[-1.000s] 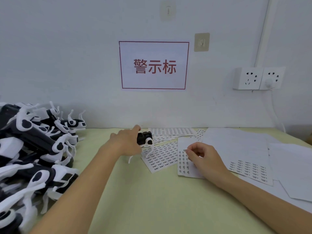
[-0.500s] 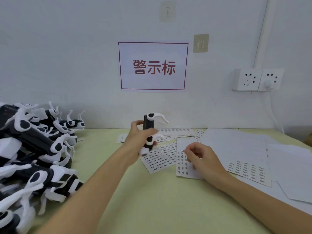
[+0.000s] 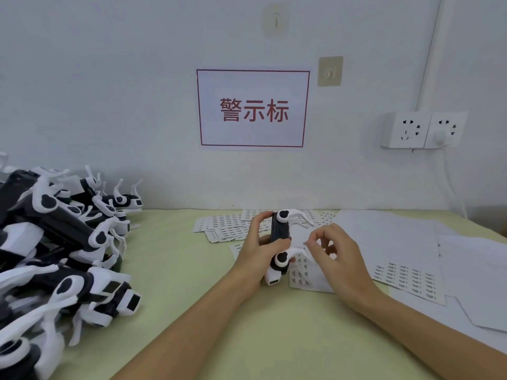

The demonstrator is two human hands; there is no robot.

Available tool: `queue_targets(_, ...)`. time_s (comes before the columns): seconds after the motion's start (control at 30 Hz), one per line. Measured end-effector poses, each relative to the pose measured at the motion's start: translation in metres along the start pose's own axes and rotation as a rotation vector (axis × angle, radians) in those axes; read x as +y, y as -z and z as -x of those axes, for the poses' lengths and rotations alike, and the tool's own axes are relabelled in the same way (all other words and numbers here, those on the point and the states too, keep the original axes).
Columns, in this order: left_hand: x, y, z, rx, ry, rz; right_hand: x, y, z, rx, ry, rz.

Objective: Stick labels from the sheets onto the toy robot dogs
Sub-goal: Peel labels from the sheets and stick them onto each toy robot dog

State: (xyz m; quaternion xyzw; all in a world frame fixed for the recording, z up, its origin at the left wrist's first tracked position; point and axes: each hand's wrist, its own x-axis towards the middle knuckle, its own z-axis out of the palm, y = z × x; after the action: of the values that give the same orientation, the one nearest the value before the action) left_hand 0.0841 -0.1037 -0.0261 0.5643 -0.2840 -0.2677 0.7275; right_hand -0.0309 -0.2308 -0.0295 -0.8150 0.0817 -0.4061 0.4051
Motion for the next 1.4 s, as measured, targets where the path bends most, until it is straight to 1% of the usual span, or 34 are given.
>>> queue_targets(0.13,0.000,0.001,-0.001,-0.022,-0.027,0.030,-0.006,-0.001,-0.007,-0.043,0.136,0.175)
queue_targets(0.2,-0.001,0.003,-0.002,-0.016,-0.032,0.047,-0.012,0.000,-0.016,-0.095,0.161,0.242)
queue_targets(0.3,-0.001,0.003,-0.003,-0.010,-0.031,0.067,-0.019,0.006,-0.029,-0.166,0.145,0.305)
queue_targets(0.43,-0.001,0.002,-0.003,-0.007,-0.030,0.058,-0.030,0.014,-0.047,-0.303,0.075,0.349)
queue_targets(0.5,-0.001,0.002,-0.003,-0.006,-0.036,0.051,-0.036,0.015,-0.058,-0.326,0.077,0.365)
queue_targets(0.67,0.000,0.003,-0.002,-0.006,-0.029,0.071,-0.045,0.008,-0.079,-0.452,0.074,0.419)
queue_targets(0.93,0.000,0.002,-0.003,-0.006,-0.040,0.087,-0.036,-0.002,-0.081,-0.438,0.140,0.471)
queue_targets(1.17,-0.001,0.002,-0.003,0.040,-0.054,0.043,-0.036,-0.004,-0.078,-0.404,0.277,0.571)
queue_targets(1.4,0.000,0.003,-0.003,0.067,-0.067,0.000,-0.035,-0.005,-0.077,-0.396,0.260,0.541)
